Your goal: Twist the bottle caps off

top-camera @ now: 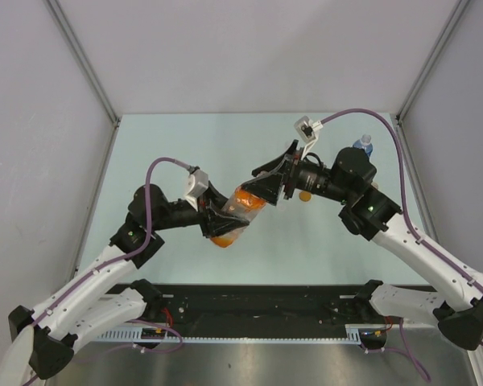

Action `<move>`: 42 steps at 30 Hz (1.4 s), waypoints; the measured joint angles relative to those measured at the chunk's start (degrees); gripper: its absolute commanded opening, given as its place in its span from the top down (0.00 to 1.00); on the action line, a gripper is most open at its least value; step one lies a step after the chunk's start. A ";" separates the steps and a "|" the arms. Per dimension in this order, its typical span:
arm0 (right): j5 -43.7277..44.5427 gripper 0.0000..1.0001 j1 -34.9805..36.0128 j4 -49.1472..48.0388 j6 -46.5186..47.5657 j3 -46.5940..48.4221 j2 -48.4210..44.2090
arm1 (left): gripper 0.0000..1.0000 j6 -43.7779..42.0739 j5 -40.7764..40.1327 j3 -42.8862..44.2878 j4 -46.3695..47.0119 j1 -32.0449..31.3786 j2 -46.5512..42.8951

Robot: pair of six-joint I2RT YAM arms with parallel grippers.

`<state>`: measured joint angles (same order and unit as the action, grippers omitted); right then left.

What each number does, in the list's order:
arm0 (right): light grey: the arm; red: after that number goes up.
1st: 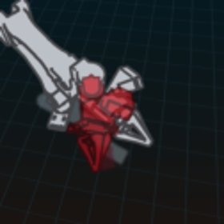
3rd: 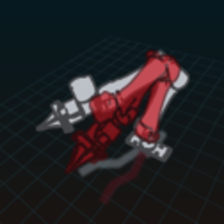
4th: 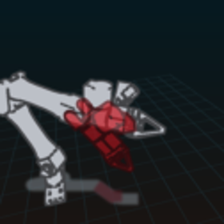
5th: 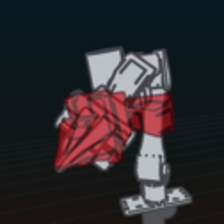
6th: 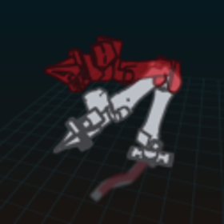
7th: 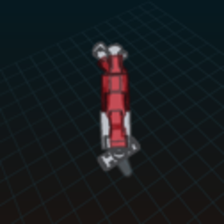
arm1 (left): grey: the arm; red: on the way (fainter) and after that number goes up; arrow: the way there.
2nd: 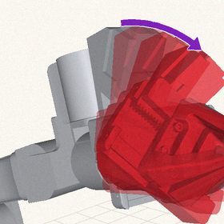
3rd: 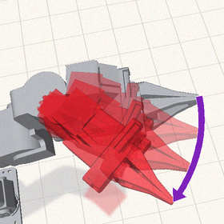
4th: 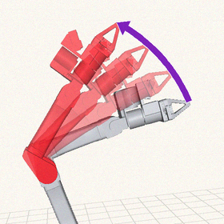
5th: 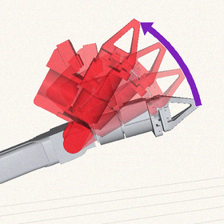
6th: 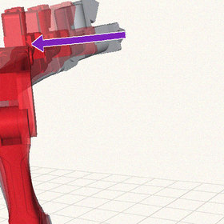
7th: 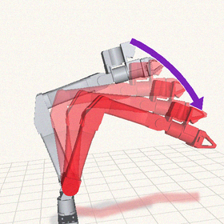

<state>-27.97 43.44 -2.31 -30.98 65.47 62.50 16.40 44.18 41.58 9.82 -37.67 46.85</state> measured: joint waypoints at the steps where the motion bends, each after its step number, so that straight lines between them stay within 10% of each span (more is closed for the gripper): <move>1: 0.46 0.23 0.00 0.15 0.04 0.00 -0.28 | 0.96 -0.11 -0.02 0.00 -0.07 -0.02 -0.02; 8: 2.16 0.50 -0.33 0.35 0.42 0.02 -3.50 | 0.96 -0.50 -0.55 0.00 -0.50 -0.02 -1.09; 27: 1.55 0.38 -0.42 1.01 0.13 0.11 -2.93 | 0.96 -1.03 -1.79 0.00 -1.64 -0.02 -1.90; 35: 0.42 1.00 -0.33 1.18 0.24 0.28 -2.93 | 0.95 -1.38 -2.21 0.00 -2.71 -0.02 -1.86; 42: 0.42 1.00 -0.42 1.81 1.14 0.35 -2.84 | 0.48 -2.58 -4.17 0.33 -4.63 -0.09 -1.86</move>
<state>-27.55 43.03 -0.49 -29.85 65.82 59.66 13.82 40.01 41.91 5.19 -37.76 44.99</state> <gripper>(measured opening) 0.342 0.443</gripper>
